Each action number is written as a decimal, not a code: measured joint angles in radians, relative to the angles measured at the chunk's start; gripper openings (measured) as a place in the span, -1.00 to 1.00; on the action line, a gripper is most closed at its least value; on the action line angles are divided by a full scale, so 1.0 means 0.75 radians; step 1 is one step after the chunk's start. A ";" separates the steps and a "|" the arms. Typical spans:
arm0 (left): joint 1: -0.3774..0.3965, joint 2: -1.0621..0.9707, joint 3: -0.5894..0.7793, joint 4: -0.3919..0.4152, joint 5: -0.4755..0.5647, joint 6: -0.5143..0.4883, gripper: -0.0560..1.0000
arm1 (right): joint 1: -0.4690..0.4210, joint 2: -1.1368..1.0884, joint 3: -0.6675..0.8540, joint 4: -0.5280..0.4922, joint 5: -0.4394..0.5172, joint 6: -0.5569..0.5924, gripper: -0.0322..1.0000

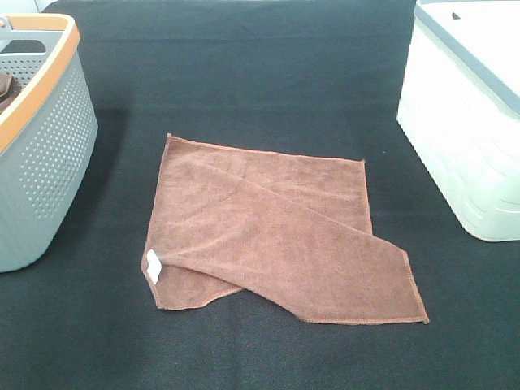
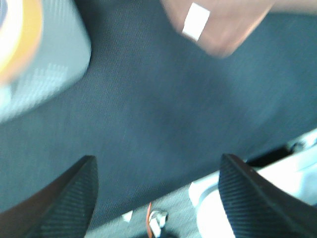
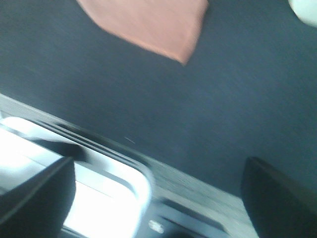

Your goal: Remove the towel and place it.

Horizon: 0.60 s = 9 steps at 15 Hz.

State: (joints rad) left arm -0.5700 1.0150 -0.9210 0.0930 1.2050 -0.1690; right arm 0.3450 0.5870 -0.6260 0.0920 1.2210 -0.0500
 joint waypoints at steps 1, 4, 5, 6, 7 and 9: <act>0.000 -0.075 0.089 0.009 0.000 -0.001 0.36 | 0.000 -0.028 0.052 -0.063 0.000 0.029 0.71; 0.000 -0.288 0.312 0.012 0.000 -0.005 0.36 | 0.000 -0.081 0.095 -0.123 -0.025 0.077 0.71; 0.000 -0.365 0.364 0.012 0.000 -0.005 0.36 | 0.000 -0.089 0.095 -0.123 -0.043 0.083 0.71; 0.000 -0.439 0.417 0.012 0.001 0.001 0.36 | 0.000 -0.095 0.096 -0.131 -0.056 0.085 0.71; 0.000 -0.551 0.480 0.011 0.001 0.035 0.36 | 0.000 -0.096 0.105 -0.133 -0.096 0.087 0.71; 0.000 -0.692 0.501 0.009 -0.065 0.069 0.36 | 0.000 -0.096 0.141 -0.133 -0.176 0.087 0.71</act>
State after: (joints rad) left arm -0.5700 0.4960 -0.5450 0.1000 1.1560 -0.1170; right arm 0.3450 0.5150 -0.5200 -0.0080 1.0890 0.0150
